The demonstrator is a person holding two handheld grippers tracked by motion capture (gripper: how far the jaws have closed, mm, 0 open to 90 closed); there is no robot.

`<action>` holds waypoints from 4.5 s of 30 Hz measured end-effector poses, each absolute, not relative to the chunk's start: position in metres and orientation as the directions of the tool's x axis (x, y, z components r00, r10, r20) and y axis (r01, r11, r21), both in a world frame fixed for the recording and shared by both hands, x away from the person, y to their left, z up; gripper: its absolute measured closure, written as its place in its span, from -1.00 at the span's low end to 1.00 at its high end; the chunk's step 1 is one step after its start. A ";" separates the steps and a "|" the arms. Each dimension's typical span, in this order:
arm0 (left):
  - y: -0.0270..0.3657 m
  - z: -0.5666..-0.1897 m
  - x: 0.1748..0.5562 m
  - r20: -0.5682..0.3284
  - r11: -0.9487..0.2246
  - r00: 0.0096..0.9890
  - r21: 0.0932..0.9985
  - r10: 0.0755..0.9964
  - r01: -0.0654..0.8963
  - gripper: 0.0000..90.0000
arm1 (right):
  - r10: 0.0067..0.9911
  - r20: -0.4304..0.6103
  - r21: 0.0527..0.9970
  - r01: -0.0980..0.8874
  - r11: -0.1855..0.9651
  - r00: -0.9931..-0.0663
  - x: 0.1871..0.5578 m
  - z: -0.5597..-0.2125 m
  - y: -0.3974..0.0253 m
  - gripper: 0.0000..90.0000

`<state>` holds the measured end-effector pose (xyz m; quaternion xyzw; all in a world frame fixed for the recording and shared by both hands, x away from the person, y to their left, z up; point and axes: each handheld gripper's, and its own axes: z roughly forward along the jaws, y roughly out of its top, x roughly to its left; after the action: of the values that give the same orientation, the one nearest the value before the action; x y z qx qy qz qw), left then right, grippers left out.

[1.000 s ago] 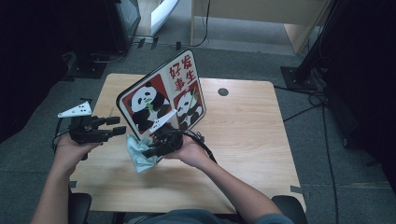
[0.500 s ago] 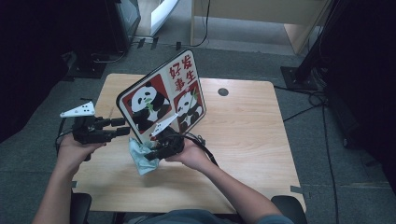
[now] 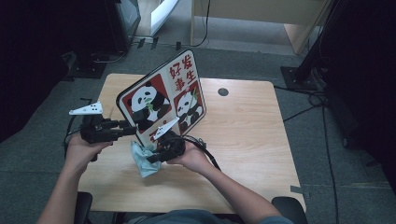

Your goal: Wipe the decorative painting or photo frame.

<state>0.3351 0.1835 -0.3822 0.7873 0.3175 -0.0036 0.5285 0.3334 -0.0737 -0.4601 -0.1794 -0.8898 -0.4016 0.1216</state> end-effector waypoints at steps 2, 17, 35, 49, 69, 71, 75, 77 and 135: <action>0.183 -0.383 0.336 -0.347 -0.237 0.796 0.828 0.495 0.508 0.30 | 0.226 0.363 0.664 0.422 0.618 -0.904 0.332 -0.464 -0.074 0.72; 0.179 -0.381 0.340 -0.383 -0.231 0.784 0.810 0.489 0.539 0.56 | 0.232 0.369 0.641 0.427 0.638 -0.900 0.333 -0.485 -0.078 0.72; 0.179 -0.380 0.340 -0.381 -0.241 0.788 0.808 0.483 0.538 0.65 | 0.243 0.376 0.627 0.439 0.644 -0.894 0.344 -0.489 -0.095 0.74; 0.179 -0.380 0.340 -0.382 -0.240 0.790 0.809 0.479 0.537 0.65 | 0.340 0.329 0.643 0.473 0.602 -0.881 0.359 -0.479 -0.122 0.74; 0.179 -0.382 0.340 -0.363 -0.244 0.797 0.818 0.482 0.521 0.56 | 0.305 0.254 0.785 0.380 0.490 -0.918 0.362 -0.405 -0.149 0.75; 0.180 -0.381 0.340 -0.360 -0.243 0.797 0.820 0.485 0.518 0.55 | 0.303 0.241 0.798 0.365 0.479 -0.922 0.363 -0.395 -0.150 0.75; 0.180 -0.381 0.339 -0.350 -0.244 0.800 0.825 0.488 0.510 0.55 | 0.276 0.235 0.821 0.342 0.456 -0.932 0.368 -0.370 -0.148 0.75; 0.180 -0.381 0.339 -0.348 -0.240 0.800 0.828 0.488 0.507 0.55 | 0.265 0.218 0.831 0.322 0.455 -0.939 0.371 -0.356 -0.145 0.75; 0.182 -0.378 0.335 -0.326 -0.232 0.800 0.841 0.504 0.489 0.68 | 0.304 0.184 0.803 0.321 0.502 -0.935 0.429 -0.243 -0.029 0.72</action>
<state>0.3350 0.1816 -0.3782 0.7849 0.3162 0.0068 0.5328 0.4288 -0.0290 -0.2431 -0.1803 -0.8665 -0.4653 0.0095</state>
